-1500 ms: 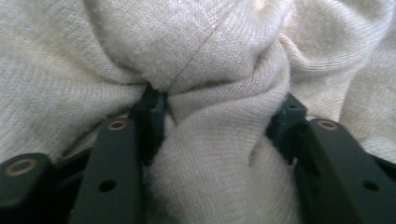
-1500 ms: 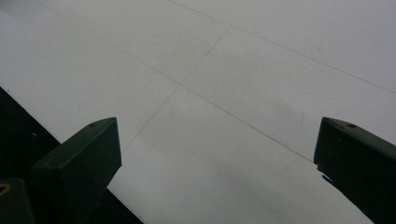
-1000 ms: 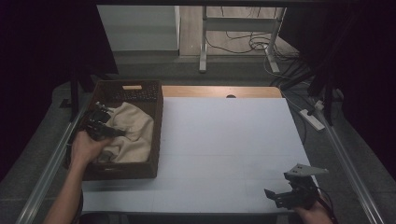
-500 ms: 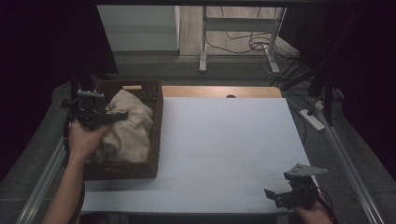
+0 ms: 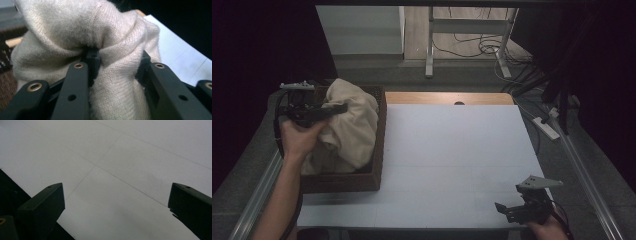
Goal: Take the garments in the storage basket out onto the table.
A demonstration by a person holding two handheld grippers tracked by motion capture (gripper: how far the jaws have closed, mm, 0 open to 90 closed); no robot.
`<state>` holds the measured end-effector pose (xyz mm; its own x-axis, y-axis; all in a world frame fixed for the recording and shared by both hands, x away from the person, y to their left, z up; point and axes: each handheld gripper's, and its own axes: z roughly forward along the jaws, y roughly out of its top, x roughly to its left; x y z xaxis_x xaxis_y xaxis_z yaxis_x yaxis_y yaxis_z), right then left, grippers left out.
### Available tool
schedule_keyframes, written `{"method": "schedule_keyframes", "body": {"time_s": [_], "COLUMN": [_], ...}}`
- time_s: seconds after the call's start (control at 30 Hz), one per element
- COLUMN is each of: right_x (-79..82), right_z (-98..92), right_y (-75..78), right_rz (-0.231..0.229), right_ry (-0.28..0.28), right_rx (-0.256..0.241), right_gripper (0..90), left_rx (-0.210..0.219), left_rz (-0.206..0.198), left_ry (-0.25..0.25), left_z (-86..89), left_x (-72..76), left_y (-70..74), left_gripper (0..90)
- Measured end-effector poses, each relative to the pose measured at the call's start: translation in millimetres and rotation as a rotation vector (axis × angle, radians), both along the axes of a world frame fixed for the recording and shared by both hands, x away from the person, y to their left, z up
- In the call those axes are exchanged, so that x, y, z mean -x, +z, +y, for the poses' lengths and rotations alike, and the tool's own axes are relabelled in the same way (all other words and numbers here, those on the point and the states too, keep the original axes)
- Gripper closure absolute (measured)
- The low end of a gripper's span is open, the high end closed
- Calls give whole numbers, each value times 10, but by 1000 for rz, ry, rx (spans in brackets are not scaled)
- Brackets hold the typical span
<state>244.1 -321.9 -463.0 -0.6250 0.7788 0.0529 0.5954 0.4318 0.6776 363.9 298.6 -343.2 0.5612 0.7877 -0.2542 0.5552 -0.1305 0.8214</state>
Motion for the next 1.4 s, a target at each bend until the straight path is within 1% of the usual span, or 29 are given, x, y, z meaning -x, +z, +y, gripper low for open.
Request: {"method": "schedule_keyframes", "body": {"time_s": [0.13, 0.23, 0.4, 0.53, 0.63, 0.73, 0.9, 1.03, 1.17, 1.4], "right_x": [0, 2, 3, 2, 2, 3, 3, 6, 7, 9], "right_z": [-1, -2, -1, 0, 1, 4, 2, 1, -4, -5], "right_y": [0, 1, 0, -1, 0, 0, -2, -2, 0, 1], "right_rz": [-1, 1, -1, -3, -2, -4, -5, -6, -6, -1], "right_ry": [0, -1, -2, -2, -1, -1, -1, -2, -1, -2], "right_rx": [-1, -3, -4, -2, 2, 5, 1, -2, -3, -7], "right_gripper": [12, 12, 12, 12, 12, 12, 12, 12, 12, 12], "left_rx": [15, 19, 50, 85, 85, 90, 98, 85, 74, 102], "left_rz": [-42, -72, -113, -138, -161, -183, -210, -227, -238, -259], "left_ry": [-5, -3, -10, -28, -38, -52, -83, -110, -134, -183], "left_z": [-28, -50, -74, -98, -150, -227, -373, -529, -686, -916], "left_x": [9, 17, 25, 21, 16, 8, -18, -49, -87, -144], "left_y": [119, 205, 371, 523, 648, 774, 943, 1069, 1159, 1287], "left_gripper": [662, 662, 662, 662, 662, 662, 662, 661, 661, 662]}}
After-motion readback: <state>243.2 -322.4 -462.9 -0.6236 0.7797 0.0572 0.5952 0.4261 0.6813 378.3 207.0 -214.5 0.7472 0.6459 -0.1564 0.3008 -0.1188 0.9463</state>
